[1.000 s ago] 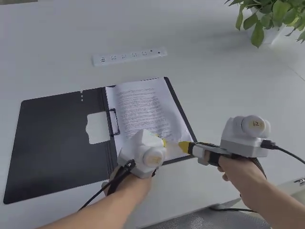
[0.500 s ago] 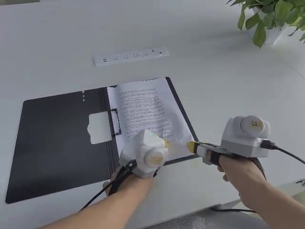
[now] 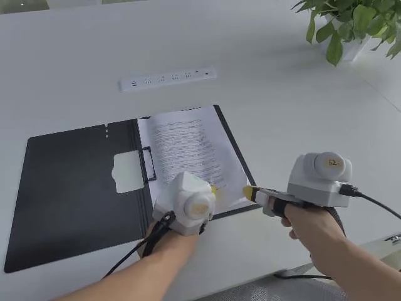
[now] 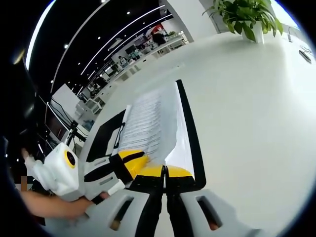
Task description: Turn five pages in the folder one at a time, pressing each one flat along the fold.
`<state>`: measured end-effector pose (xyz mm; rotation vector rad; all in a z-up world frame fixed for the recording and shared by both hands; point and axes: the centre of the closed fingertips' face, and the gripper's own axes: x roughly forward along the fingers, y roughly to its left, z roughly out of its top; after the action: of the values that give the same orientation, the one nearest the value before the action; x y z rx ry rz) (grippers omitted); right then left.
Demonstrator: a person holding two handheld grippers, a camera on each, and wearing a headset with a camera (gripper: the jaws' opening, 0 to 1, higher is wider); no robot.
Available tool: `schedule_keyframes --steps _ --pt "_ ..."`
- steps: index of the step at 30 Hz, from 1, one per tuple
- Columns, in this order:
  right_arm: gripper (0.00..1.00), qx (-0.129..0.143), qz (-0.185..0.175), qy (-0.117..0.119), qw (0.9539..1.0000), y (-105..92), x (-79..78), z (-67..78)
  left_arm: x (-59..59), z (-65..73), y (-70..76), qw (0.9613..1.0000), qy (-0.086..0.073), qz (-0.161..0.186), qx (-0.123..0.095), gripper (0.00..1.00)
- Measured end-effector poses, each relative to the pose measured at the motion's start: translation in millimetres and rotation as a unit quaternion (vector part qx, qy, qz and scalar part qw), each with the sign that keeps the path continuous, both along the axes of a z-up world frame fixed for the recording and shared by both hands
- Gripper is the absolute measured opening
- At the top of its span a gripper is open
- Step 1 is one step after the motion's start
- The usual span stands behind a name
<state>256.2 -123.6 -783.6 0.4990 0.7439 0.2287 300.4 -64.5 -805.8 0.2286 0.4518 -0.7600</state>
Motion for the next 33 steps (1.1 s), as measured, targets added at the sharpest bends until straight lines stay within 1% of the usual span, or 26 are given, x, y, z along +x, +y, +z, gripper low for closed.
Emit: schedule_keyframes --steps 1,3,6,8,10,14,15,17,18,19,20,21,22,23,24,25,26,28,29,30,31,33 --pt "0.00 0.003 0.000 -0.004 1.0000 0.7 0.3 2.5 -0.8 -0.4 0.5 1.0000 0.001 0.000 -0.001 0.06" --pt "0.00 0.007 0.001 -0.006 1.0000 2.5 0.7 5.1 -1.9 0.4 1.8 0.9998 0.012 0.003 -0.013 0.07" --pt "0.00 0.012 0.004 -0.013 0.9998 5.6 1.1 9.7 -5.2 2.0 4.2 0.9996 0.020 -0.002 -0.018 0.09" --pt "0.00 0.016 0.005 -0.018 0.9997 7.9 1.0 14.4 -6.8 2.5 6.6 0.9996 0.022 -0.004 -0.016 0.09" --pt "0.00 0.022 0.007 -0.027 0.9994 11.4 0.8 20.9 -7.8 2.3 12.3 0.9997 0.023 -0.003 -0.007 0.08" --pt "0.00 0.030 0.017 -0.046 0.9984 19.3 1.1 36.4 -10.8 9.2 25.2 0.9996 0.027 0.002 -0.008 0.10" --pt "0.00 0.033 0.019 -0.053 0.9979 21.9 1.1 41.8 -11.2 11.4 27.7 0.9996 0.027 0.004 -0.011 0.11" --pt "0.00 0.038 0.023 -0.061 0.9971 25.3 1.5 48.4 -13.4 19.1 33.5 0.9992 0.029 0.004 -0.027 0.13" --pt "0.00 0.040 0.023 -0.065 0.9968 26.9 1.4 51.7 -14.5 24.2 37.8 0.9992 0.025 0.005 -0.031 0.13" --pt "0.00 0.045 0.025 -0.073 0.9960 30.5 1.3 58.0 -14.3 29.1 40.9 0.9992 0.018 0.006 -0.036 0.13" --pt "0.00 0.050 0.027 -0.079 0.9952 33.7 1.4 62.7 -14.6 34.5 45.4 0.9988 0.019 0.009 -0.044 0.13" --pt "0.00 0.056 0.030 -0.084 0.9944 38.5 0.7 68.1 -14.2 37.1 48.5 0.9987 0.019 0.011 -0.047 0.13" --pt "0.00 0.060 0.033 -0.090 0.9936 41.3 0.9 72.0 -14.3 41.3 51.8 0.9986 0.016 0.013 -0.048 0.13" --pt "0.00 0.062 0.035 -0.094 0.9930 43.6 0.9 75.1 -14.2 49.7 56.1 0.9984 0.008 0.014 -0.055 0.12" --pt "0.00 0.067 0.040 -0.103 0.9915 49.2 0.6 82.0 -14.8 54.7 58.8 0.9981 0.006 0.014 -0.059 0.12" --pt "0.00 0.069 0.043 -0.106 0.9911 52.4 0.0 85.4 -15.5 61.4 63.7 0.9981 0.000 0.014 -0.061 0.13" --pt "0.00 0.074 0.049 -0.113 0.9896 57.9 -0.1 91.1 -15.5 63.5 65.5 0.9981 -0.003 0.014 -0.060 0.13" --pt "0.00 0.081 0.058 -0.122 0.9875 67.6 -1.3 100.0 -15.1 75.2 75.1 0.9970 -0.010 0.021 -0.073 0.12" --pt "0.00 0.083 0.062 -0.125 0.9868 71.7 -1.8 103.3 -15.6 81.7 81.9 0.9967 -0.012 0.024 -0.077 0.12" --pt "0.00 0.087 0.068 -0.132 0.9851 77.4 -1.5 107.7 -15.7 86.1 86.5 0.9964 -0.018 0.027 -0.078 0.12" --pt "0.00 0.092 0.072 -0.134 0.9841 81.7 -1.9 110.4 -16.7 92.3 92.4 0.9958 -0.022 0.030 -0.083 0.12" --pt "0.00 0.097 0.081 -0.139 0.9822 92.6 -3.1 116.0 -19.2 100.6 103.1 0.9953 -0.025 0.035 -0.086 0.12"
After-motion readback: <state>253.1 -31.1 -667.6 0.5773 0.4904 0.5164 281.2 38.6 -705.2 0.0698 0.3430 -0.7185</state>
